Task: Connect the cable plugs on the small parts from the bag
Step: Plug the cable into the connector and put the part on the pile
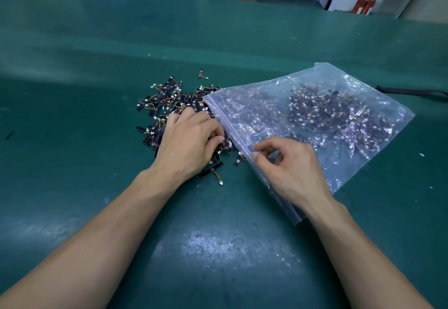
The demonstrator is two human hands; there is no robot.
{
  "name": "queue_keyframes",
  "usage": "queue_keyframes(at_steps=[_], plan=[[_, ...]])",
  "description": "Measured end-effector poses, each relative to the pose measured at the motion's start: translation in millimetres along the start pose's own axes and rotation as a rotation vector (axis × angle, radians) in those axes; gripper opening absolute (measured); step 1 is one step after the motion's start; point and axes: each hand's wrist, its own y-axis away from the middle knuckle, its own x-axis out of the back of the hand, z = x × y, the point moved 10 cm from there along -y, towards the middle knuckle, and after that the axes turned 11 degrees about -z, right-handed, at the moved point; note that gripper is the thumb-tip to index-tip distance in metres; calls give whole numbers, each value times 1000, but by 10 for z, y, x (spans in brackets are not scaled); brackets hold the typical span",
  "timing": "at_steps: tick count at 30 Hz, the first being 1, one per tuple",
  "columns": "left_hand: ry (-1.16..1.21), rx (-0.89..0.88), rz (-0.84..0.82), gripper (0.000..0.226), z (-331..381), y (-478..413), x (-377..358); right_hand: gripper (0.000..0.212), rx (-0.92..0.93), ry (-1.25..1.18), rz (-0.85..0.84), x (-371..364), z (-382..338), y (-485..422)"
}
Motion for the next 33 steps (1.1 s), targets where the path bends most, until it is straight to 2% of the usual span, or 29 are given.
queue_keyframes(at_steps=[6, 13, 16, 19, 23, 26, 33], plan=[[82, 11, 107, 6, -27, 66, 146, 6, 48, -48, 68, 69, -54, 27], [144, -4, 135, 6, -48, 88, 169, 4, 53, -77, 55, 39, -47, 21], [162, -66, 173, 9, 37, 107, 240, 4, 58, -128, 56, 30, -54, 19], [183, -156, 191, 12, 201, 138, 266, 14, 63, -250, 43, 12, -62, 19], [233, -236, 180, 10, 396, 188, 227, 8, 56, -402, -8, -54, -72, 2], [283, -275, 173, 8, 469, 212, 208, 19, 49, -427, -12, -50, -76, -10], [525, -153, 224, 17, 250, 203, 253, 22, 52, -453, -13, 4, -88, -5]])
